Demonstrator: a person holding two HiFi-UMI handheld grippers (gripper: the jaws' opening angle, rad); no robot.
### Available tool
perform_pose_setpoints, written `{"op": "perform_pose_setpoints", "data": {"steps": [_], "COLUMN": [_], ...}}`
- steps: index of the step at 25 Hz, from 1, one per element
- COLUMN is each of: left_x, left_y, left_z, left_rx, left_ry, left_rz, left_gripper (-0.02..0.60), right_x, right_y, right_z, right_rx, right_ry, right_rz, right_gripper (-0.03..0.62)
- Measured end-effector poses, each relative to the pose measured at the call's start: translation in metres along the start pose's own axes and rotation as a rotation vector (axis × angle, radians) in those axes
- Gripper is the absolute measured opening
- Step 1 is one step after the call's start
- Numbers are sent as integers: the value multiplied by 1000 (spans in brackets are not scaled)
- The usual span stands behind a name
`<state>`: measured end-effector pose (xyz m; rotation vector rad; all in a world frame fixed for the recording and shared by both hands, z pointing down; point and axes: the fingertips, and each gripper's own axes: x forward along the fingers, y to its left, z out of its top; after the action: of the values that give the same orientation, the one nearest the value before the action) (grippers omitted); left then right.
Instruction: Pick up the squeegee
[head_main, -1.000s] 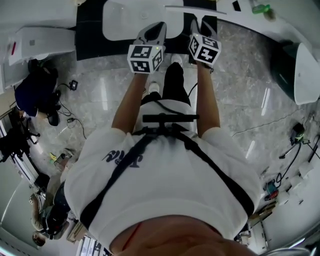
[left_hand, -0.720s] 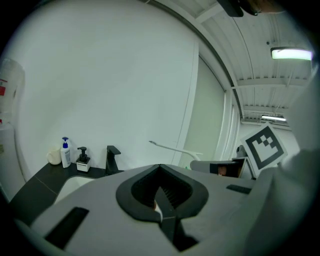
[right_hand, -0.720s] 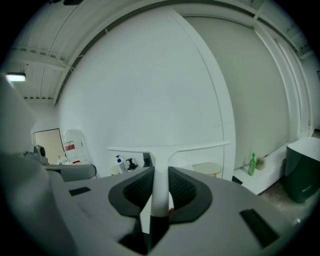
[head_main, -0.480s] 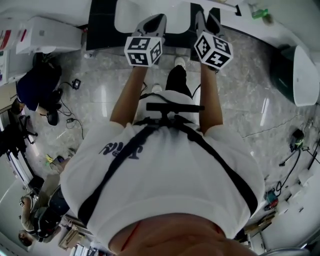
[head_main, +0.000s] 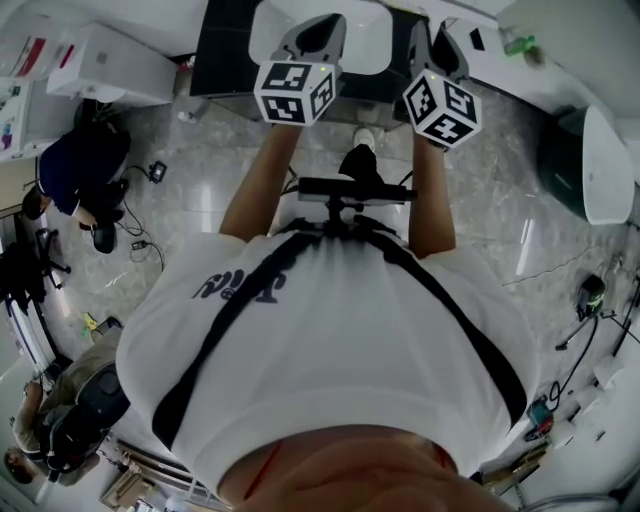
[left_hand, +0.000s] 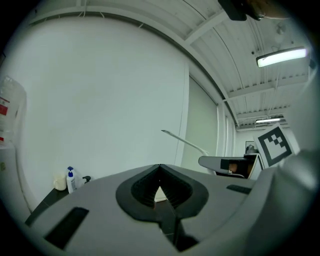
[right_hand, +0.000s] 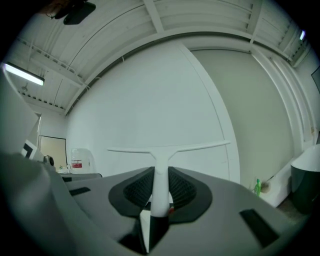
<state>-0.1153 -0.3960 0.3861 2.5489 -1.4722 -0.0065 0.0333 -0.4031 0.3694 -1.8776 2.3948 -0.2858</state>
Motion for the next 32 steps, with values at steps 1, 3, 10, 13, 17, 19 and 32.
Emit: {"op": "perform_pose_setpoints", "data": {"steps": [1, 3, 10, 13, 17, 19, 32], "left_x": [-4, -9, -21, -24, -25, -24, -23], "left_y": [-1, -3, -2, -1, 2, 2, -9], "left_z": [6, 19, 35, 39, 41, 41, 33], "left_rx": [3, 9, 15, 18, 15, 13, 3], "left_ry": [-16, -46, -79, -92, -100, -102, -97], "left_rz": [-3, -11, -6, -9, -8, -9, -13], "left_gripper": [9, 9, 9, 9, 9, 9, 9], "right_x": [-2, -6, -21, -24, -22, -21, -28], "right_y": [4, 11, 26, 28, 33, 33, 25], "right_z": [5, 17, 43, 46, 45, 44, 34], "right_rx": [-9, -21, -28, -34, -41, -47, -51], "right_ry": [-15, -47, -108, -121, -117, -112, -99], "right_rz": [0, 3, 14, 9, 8, 5, -11], "right_gripper": [91, 91, 91, 91, 91, 91, 91]}}
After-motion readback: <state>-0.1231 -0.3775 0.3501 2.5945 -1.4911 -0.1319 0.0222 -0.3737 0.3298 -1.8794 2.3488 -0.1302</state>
